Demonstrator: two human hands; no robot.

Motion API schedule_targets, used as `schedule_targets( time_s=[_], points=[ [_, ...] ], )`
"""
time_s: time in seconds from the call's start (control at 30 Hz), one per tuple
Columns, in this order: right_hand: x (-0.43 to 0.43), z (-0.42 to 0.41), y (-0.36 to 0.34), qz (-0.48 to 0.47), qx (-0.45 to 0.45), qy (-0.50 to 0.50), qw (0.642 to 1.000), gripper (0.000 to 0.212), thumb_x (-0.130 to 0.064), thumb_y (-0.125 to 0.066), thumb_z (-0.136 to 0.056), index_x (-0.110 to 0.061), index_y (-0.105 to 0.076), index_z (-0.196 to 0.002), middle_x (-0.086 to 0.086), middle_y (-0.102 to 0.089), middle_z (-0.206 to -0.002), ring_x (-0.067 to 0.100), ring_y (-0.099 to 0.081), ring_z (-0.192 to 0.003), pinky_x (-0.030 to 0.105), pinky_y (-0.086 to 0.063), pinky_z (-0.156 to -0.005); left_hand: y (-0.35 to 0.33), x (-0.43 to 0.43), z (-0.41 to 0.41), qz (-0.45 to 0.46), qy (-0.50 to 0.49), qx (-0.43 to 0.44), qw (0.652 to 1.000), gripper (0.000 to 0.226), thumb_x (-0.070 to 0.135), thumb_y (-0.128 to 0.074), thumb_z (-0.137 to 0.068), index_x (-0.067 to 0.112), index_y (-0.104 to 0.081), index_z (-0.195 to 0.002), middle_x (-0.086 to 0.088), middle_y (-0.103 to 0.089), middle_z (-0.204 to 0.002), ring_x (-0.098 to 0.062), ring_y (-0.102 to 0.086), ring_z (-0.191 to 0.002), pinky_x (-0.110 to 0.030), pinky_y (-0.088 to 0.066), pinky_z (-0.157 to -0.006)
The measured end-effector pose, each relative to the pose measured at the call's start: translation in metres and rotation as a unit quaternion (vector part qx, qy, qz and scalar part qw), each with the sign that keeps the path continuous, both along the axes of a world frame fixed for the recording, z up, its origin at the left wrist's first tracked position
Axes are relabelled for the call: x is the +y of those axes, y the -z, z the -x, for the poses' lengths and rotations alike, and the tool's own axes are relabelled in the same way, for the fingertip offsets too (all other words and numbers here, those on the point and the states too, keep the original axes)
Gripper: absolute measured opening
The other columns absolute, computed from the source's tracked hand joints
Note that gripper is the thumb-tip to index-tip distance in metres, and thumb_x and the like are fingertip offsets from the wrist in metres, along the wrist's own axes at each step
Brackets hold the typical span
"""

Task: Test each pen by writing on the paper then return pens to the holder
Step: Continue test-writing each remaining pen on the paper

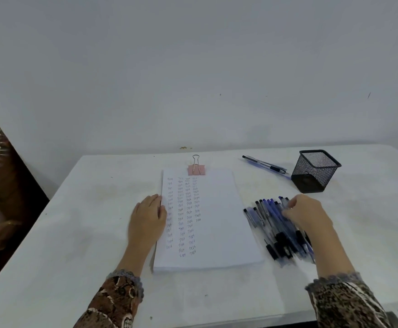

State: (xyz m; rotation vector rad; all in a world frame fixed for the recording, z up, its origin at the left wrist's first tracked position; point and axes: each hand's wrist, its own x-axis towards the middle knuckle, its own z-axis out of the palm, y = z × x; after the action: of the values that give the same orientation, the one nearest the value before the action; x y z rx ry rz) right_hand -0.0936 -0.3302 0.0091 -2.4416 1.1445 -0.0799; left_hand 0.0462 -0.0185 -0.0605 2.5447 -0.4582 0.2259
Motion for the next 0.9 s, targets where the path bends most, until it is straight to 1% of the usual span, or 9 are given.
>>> schedule_targets(
  time_s=[0.23,0.4,0.47,0.53,0.6,0.67,0.77,0.83,0.9],
  points=[
    [-0.008,-0.006,-0.026,-0.021,0.006,-0.032,0.999,0.017,-0.026,-0.066,-0.083,-0.016,-0.058,-0.095,0.011,-0.061,-0.103,0.029,-0.059,-0.097,0.038,-0.05,-0.086,0.0,0.0,0.0,-0.006,0.0,-0.006,1.0,0.04,0.02,-0.039,-0.096,0.009,-0.047,-0.134,-0.002,-0.046,-0.14,-0.015,-0.038,-0.132,-0.035,-0.023,-0.115],
    [-0.019,-0.035,-0.056,-0.042,-0.024,-0.085,0.995,0.017,-0.024,-0.055,-0.091,-0.008,-0.06,-0.093,0.009,-0.061,-0.084,0.021,-0.054,-0.071,0.032,-0.045,-0.07,0.0,-0.001,0.001,0.0,0.001,-0.009,1.0,0.041,0.02,-0.039,-0.096,0.01,-0.046,-0.134,-0.001,-0.046,-0.141,-0.015,-0.037,-0.132,-0.033,-0.023,-0.115],
    [-0.023,-0.059,-0.056,-0.058,-0.035,-0.096,0.993,0.026,-0.019,-0.047,-0.094,-0.001,-0.062,-0.106,0.013,-0.061,-0.091,0.023,-0.054,-0.076,0.038,-0.049,-0.076,0.0,-0.001,0.001,0.0,0.0,-0.011,1.0,0.04,0.02,-0.04,-0.096,0.009,-0.047,-0.134,-0.002,-0.046,-0.14,-0.015,-0.038,-0.132,-0.033,-0.023,-0.115],
    [-0.025,-0.081,-0.048,-0.104,-0.042,-0.108,0.988,0.033,-0.011,-0.041,-0.096,-0.001,-0.054,-0.125,0.015,-0.057,-0.114,0.027,-0.054,-0.1,0.043,-0.044,-0.096,-0.001,-0.001,0.0,0.002,-0.003,-0.012,1.0,0.04,0.02,-0.041,-0.096,0.009,-0.048,-0.133,-0.002,-0.047,-0.14,-0.016,-0.038,-0.132,-0.032,-0.022,-0.114],
    [-0.029,-0.099,-0.033,-0.107,-0.029,-0.129,0.985,0.045,-0.005,-0.037,-0.097,-0.003,-0.034,-0.142,0.015,-0.037,-0.144,0.03,-0.039,-0.13,0.04,-0.031,-0.108,-0.001,-0.001,0.001,0.003,-0.006,-0.01,1.0,0.04,0.019,-0.041,-0.096,0.009,-0.048,-0.133,-0.002,-0.047,-0.14,-0.015,-0.037,-0.133,-0.031,-0.02,-0.114],
    [-0.036,-0.11,-0.015,-0.047,0.02,-0.161,0.986,0.053,-0.004,-0.032,-0.097,-0.003,-0.017,-0.148,0.013,-0.014,-0.156,0.028,-0.017,-0.143,0.036,-0.021,-0.113,-0.002,-0.001,0.002,0.005,-0.005,-0.008,1.0,0.04,0.02,-0.041,-0.096,0.009,-0.047,-0.134,-0.001,-0.046,-0.141,-0.014,-0.036,-0.134,-0.03,-0.019,-0.114],
    [-0.05,-0.121,0.005,0.045,0.072,-0.174,0.981,0.057,-0.007,-0.031,-0.098,-0.004,-0.004,-0.149,0.014,-0.001,-0.157,0.032,-0.005,-0.144,0.041,-0.015,-0.115,-0.003,-0.001,0.002,0.006,-0.004,-0.007,1.0,0.04,0.019,-0.041,-0.096,0.01,-0.048,-0.134,-0.001,-0.046,-0.14,-0.014,-0.036,-0.133,-0.03,-0.019,-0.114],
    [-0.056,-0.127,0.012,0.086,0.089,-0.166,0.978,0.059,-0.008,-0.032,-0.098,-0.007,-0.003,-0.149,0.017,-0.007,-0.155,0.039,-0.015,-0.14,0.046,-0.024,-0.112,-0.002,0.0,0.002,0.005,-0.006,-0.01,1.0,0.039,0.021,-0.04,-0.096,0.009,-0.05,-0.132,-0.002,-0.048,-0.139,-0.016,-0.039,-0.132,-0.032,-0.022,-0.114],
    [-0.059,-0.132,0.017,0.14,0.102,-0.16,0.972,0.053,-0.009,-0.032,-0.097,-0.006,-0.011,-0.146,0.021,-0.026,-0.145,0.04,-0.03,-0.13,0.047,-0.033,-0.104,-0.002,-0.001,0.003,0.012,-0.01,-0.015,1.0,0.045,0.027,-0.036,-0.092,0.007,-0.054,-0.128,-0.005,-0.053,-0.135,-0.02,-0.044,-0.129,-0.036,-0.027,-0.113]
  ],
)
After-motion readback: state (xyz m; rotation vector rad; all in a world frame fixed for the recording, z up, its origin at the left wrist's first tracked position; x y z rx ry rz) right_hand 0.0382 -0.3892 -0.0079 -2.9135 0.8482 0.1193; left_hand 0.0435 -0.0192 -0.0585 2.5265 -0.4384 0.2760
